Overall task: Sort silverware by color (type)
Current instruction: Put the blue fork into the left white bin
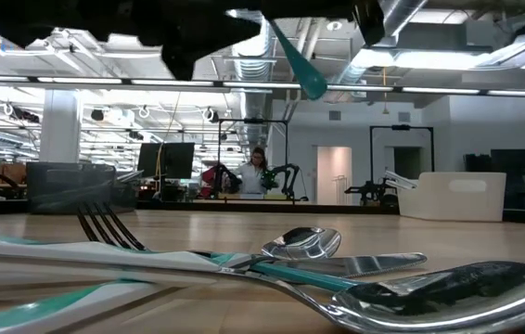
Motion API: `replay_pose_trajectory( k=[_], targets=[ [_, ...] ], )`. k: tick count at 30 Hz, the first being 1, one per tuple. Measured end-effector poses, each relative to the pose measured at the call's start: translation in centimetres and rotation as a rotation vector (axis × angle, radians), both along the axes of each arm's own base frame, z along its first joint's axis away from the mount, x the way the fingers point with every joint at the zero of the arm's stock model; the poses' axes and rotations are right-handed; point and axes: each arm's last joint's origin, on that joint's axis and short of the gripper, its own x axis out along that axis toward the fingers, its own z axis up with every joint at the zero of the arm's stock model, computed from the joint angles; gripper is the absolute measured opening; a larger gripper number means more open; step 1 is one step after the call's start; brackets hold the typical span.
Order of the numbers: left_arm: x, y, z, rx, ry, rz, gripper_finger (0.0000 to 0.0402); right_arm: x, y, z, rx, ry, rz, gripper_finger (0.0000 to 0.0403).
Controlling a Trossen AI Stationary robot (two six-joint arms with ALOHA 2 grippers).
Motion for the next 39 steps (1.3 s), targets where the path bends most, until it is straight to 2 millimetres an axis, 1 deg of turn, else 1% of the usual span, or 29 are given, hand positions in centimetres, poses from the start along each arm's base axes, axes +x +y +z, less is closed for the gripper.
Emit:
replay_pose_trajectory(
  k=[3,8,14,16,19,26,32,35,37,39],
  targets=[
    [0.3,0.3,0.3,-0.012,-0.015,-0.034,0.0178,0.1,0.1,0.3,-0.013,-0.013,0.034,0.0016],
    [0.7,1.0,0.5,-0.072,-0.019,-0.023,0.0176,0.3,0.4,0.9,-0.068,-0.043,0.102,0.0017],
    [1.1,1.4,0.7,-0.082,-0.023,-0.129,0.0171,0.4,0.6,1.4,-0.103,-0.069,0.161,0.0017],
    [1.2,1.4,0.7,-0.082,-0.019,-0.165,0.0158,0.5,0.6,1.5,-0.104,-0.076,0.178,0.0017],
    [1.3,1.4,0.9,-0.08,-0.017,-0.209,0.0124,0.6,0.4,1.5,-0.104,-0.076,0.175,0.0017],
    [1.4,1.2,1.0,-0.039,-0.026,-0.257,0.0013,0.6,0.4,1.5,-0.103,-0.077,0.178,0.0017],
    [1.4,1.2,1.1,-0.036,-0.028,-0.257,0.0002,0.6,0.5,1.6,-0.096,-0.082,0.2,0.002],
    [1.4,1.2,1.0,-0.04,-0.019,-0.253,0.0001,0.6,0.5,1.6,-0.094,-0.084,0.198,0.0037],
    [1.2,1.3,0.9,-0.043,0.033,-0.234,0.0001,0.6,0.5,1.6,-0.095,-0.084,0.195,0.0056],
    [0.6,1.3,0.6,-0.045,0.143,-0.184,0.0001,0.4,0.4,2.0,-0.104,-0.091,0.193,0.0075]
  ],
)
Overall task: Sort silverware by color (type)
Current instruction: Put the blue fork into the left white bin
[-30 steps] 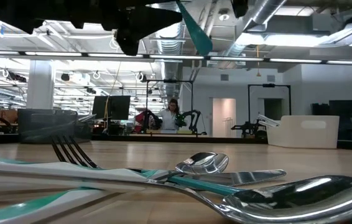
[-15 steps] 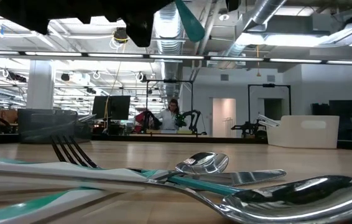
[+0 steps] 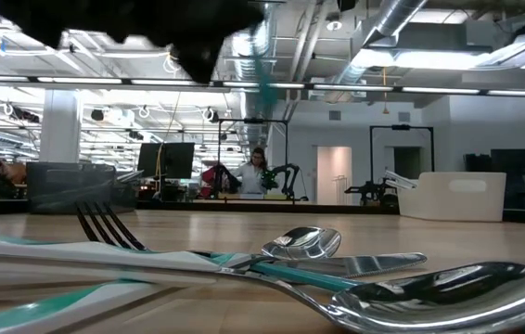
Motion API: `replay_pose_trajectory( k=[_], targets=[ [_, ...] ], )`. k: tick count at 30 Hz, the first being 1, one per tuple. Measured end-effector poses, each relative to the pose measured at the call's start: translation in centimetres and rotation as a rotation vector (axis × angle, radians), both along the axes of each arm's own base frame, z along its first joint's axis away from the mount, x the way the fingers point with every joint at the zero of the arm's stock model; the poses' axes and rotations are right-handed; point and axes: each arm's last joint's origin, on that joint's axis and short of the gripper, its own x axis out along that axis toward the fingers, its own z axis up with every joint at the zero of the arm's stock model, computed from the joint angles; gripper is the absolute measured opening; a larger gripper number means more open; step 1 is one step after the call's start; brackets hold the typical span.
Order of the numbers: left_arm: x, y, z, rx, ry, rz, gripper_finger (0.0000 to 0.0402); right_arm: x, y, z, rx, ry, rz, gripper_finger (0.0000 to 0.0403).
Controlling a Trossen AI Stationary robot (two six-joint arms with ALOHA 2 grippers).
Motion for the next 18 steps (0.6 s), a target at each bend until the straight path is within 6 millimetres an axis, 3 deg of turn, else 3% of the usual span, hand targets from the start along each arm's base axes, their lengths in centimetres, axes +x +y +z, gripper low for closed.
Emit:
replay_pose_trajectory(
  k=[2,5,10,14,18],
  targets=[
    [-1.4,0.0,0.1,0.024,0.15,0.108,0.0001,-0.2,-0.1,0.5,-0.005,-0.011,0.0,0.0096],
    [-4.5,-0.5,1.9,0.001,0.366,0.287,0.0,-0.7,-0.1,1.1,-0.01,-0.008,-0.012,0.0125],
    [-10.9,-2.4,5.1,-0.199,0.599,0.435,0.0,-1.0,-0.4,1.2,-0.028,0.029,-0.017,0.016],
    [-16.1,-3.6,5.5,-0.336,0.73,0.532,0.0,-0.9,-0.7,1.1,-0.034,0.045,-0.027,0.0165],
    [-19.9,-4.8,5.1,-0.469,0.767,0.643,0.0,-1.1,-0.9,0.2,-0.021,0.118,-0.037,0.0159]
  ],
)
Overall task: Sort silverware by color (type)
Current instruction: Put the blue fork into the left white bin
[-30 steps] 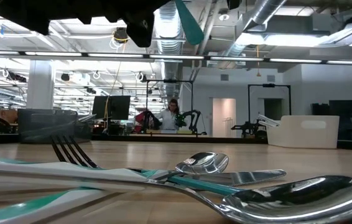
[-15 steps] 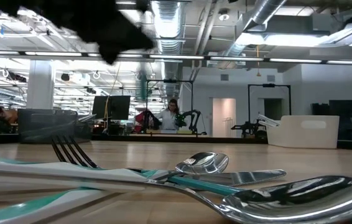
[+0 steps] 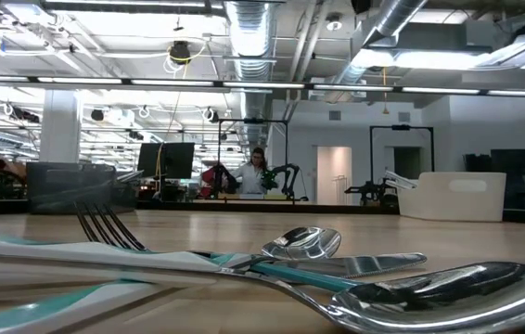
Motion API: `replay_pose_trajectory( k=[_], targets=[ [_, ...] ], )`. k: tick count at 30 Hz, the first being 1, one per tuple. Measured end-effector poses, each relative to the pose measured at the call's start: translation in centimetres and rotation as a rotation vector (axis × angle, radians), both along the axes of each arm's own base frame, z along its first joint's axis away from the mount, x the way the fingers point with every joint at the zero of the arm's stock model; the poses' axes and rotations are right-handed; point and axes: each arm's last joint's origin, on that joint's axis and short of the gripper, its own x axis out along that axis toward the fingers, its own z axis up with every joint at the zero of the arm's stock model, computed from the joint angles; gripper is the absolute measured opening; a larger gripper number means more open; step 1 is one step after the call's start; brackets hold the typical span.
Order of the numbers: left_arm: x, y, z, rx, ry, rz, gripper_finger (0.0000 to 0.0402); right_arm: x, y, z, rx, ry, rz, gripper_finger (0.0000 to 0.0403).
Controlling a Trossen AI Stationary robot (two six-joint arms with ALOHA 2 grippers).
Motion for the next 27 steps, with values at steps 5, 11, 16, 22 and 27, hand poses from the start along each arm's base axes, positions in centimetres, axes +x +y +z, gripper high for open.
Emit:
replay_pose_trajectory(
  k=[5,11,16,22,27],
  targets=[
    [-2.3,-1.4,-0.9,-0.037,0.036,0.06,0.0001,-0.2,-0.2,-0.7,-0.003,0.064,-0.017,0.0149],
    [-1.8,-2.7,-2.2,-0.011,0.086,0.049,0.0026,-0.1,-0.2,-0.8,0.017,0.079,0.047,0.0137],
    [-1.9,-2.7,-3.0,0.026,0.209,0.057,0.0074,0.0,-0.4,-0.9,0.05,0.095,0.058,0.0128],
    [-1.7,-2.6,-2.9,0.067,0.134,0.06,0.0135,-0.3,-0.9,-2.1,0.162,0.197,0.058,0.0123],
    [0.1,-3.0,-2.7,0.171,-0.125,-0.009,0.0154,0.2,0.4,-7.0,0.172,0.356,0.096,0.0123]
  ],
)
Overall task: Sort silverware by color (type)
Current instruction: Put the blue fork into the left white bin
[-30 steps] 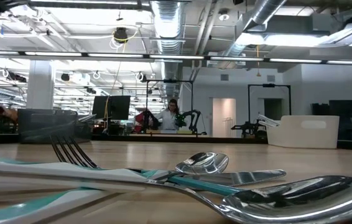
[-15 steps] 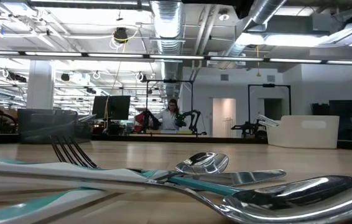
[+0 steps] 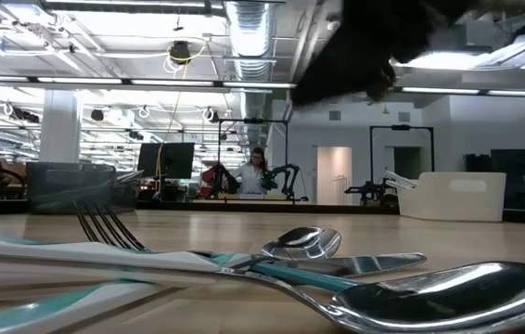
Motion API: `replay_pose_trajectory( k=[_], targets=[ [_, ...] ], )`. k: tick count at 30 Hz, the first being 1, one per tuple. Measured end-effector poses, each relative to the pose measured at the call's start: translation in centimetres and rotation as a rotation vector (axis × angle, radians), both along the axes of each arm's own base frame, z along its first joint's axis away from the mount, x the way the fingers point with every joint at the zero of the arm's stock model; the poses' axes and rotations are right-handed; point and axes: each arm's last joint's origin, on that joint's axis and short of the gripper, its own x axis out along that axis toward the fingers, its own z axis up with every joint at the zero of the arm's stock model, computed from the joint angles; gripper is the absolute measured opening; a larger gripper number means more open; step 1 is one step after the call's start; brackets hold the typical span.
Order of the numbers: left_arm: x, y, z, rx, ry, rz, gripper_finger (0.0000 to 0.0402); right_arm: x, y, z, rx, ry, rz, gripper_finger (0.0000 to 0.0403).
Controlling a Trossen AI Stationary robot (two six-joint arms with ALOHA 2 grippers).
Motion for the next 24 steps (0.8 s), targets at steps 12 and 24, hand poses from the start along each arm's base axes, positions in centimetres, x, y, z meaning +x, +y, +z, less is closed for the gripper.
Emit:
replay_pose_trajectory(
  k=[12,24],
  targets=[
    [9.3,-0.7,-2.5,0.286,0.024,-0.312,0.0139,2.5,3.3,-2.9,0.013,0.105,0.304,0.0123],
    [15.2,-0.1,-6.2,0.286,0.093,-0.541,0.0132,4.4,0.0,-2.5,0.04,0.182,0.42,0.0123]
  ],
)
